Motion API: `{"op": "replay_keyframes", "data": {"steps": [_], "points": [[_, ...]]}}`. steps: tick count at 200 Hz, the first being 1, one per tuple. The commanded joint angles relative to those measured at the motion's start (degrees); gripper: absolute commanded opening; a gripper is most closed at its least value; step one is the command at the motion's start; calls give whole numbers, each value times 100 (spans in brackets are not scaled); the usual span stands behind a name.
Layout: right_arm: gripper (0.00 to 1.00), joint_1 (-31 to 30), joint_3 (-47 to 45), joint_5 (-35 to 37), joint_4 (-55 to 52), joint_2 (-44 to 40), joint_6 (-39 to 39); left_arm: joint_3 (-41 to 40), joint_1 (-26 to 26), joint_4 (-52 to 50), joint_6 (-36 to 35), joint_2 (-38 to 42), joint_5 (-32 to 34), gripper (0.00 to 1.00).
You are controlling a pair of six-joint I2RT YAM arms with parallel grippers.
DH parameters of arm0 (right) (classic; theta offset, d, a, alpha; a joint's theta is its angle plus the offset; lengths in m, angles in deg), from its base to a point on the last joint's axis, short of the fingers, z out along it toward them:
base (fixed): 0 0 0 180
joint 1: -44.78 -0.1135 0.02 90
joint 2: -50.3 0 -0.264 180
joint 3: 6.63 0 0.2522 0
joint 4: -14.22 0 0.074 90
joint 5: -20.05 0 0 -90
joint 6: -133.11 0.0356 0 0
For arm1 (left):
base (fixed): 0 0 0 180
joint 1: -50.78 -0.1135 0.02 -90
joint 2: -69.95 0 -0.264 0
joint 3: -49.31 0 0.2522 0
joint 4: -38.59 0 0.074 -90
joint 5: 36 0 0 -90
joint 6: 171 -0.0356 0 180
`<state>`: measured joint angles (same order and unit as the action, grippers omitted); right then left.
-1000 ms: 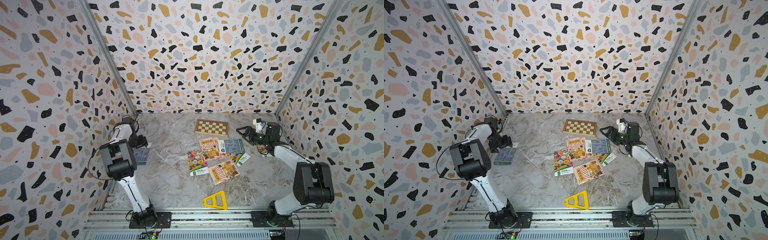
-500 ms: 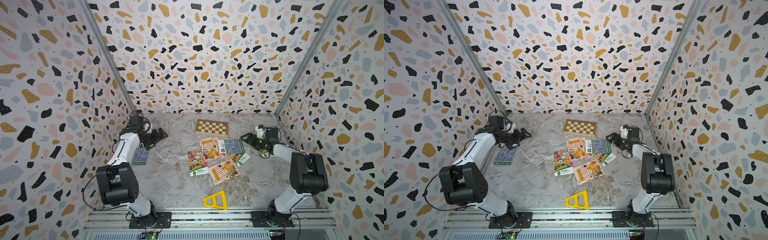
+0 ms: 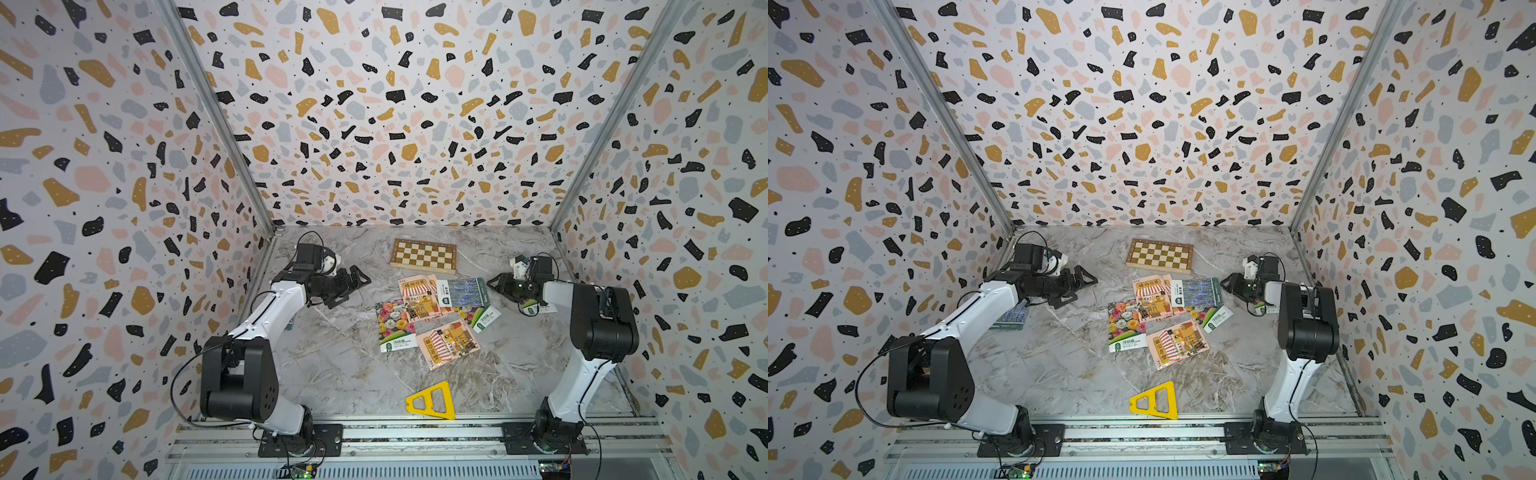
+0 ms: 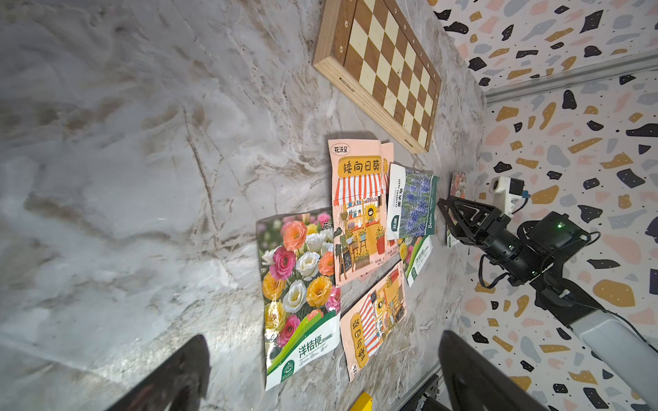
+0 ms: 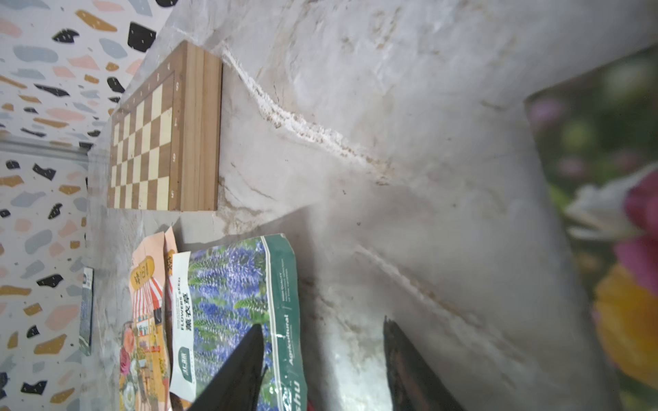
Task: Arrange the seed packets in a row
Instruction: Pick up the seed packet from the center of the board.
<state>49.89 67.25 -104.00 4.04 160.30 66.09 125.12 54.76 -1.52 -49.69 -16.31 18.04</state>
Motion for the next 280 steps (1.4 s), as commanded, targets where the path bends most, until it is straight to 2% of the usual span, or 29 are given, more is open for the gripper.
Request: {"op": "replay_keyframes", "data": {"steps": [1, 71, 117, 143, 178, 199, 219, 234, 256, 280], "points": [[50, -58, 171, -253, -238, 121, -208, -112, 32, 328, 137, -17, -176, 99], [31, -391, 332, -492, -358, 412, -423, -174, 49, 383, 206, -92, -363, 99], [0, -326, 272, -670, -115, 279, -186, -360, 66, 818, 555, -127, -751, 99], [0, -210, 68, -888, 77, -152, 208, -531, 105, 1352, 1053, -116, -999, 99], [0, -142, -345, -903, 283, -1290, 714, -807, 374, 2235, 1830, -60, -1034, 99], [0, -129, -444, -1086, 449, -1764, 1070, -1050, 605, 3080, 2707, -1, -916, 99], [0, -179, -618, -1494, 1019, -2060, 1777, -1234, 884, 4003, 3422, 53, -669, 99], [0, -317, -732, -1640, 1493, -2235, 2349, -1278, 1122, 4340, 3988, 66, -351, 99], [0, -603, -763, -1632, 2070, -2431, 3122, -1338, 1501, 5021, 4778, 84, 131, 99], [0, -1027, -738, -1431, 2639, -2562, 3883, -1219, 1833, 5518, 5305, 13, 497, 99]]}}
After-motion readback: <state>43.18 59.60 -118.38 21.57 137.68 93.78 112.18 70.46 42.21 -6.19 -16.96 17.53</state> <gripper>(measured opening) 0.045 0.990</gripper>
